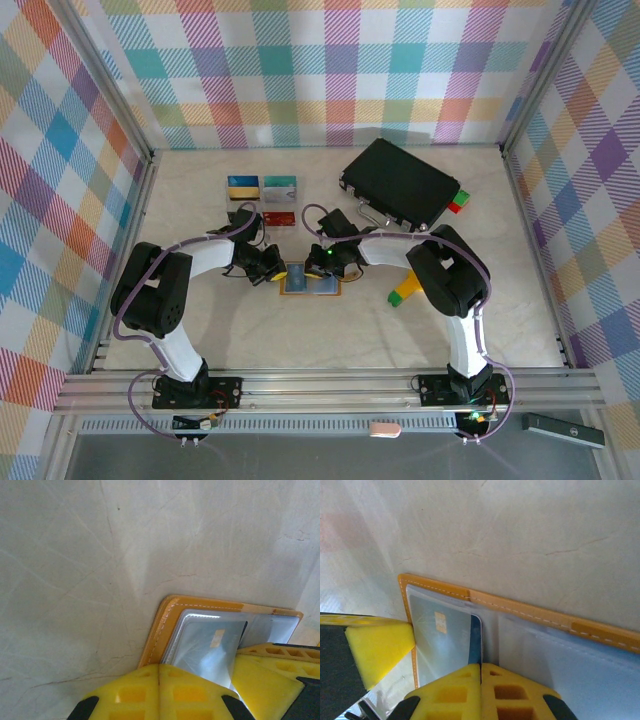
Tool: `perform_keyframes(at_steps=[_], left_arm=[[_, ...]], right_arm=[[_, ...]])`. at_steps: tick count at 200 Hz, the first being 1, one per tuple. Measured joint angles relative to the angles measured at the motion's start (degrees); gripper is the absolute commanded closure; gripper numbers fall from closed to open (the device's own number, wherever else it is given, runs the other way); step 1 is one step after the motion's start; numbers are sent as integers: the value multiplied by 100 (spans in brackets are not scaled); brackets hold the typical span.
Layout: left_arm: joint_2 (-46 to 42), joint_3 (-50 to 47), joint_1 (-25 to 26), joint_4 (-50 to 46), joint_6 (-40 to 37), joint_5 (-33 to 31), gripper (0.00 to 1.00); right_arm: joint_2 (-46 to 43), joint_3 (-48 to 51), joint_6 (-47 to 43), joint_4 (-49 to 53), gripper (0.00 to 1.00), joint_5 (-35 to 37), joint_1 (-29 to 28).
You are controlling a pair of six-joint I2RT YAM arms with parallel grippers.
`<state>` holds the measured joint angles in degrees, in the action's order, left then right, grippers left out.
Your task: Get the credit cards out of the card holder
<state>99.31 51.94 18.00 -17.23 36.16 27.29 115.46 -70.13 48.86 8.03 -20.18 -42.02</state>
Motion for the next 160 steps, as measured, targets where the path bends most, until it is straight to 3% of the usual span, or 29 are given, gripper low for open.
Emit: perform_keyframes(at_steps=[55, 160], left_arm=[[-20, 26, 33, -57, 7, -125, 86], [-199, 267, 144, -278, -48, -74, 91]], right_arm=[[-186, 188, -15, -52, 96, 330, 0], [-214, 227, -17, -55, 96, 450, 2]])
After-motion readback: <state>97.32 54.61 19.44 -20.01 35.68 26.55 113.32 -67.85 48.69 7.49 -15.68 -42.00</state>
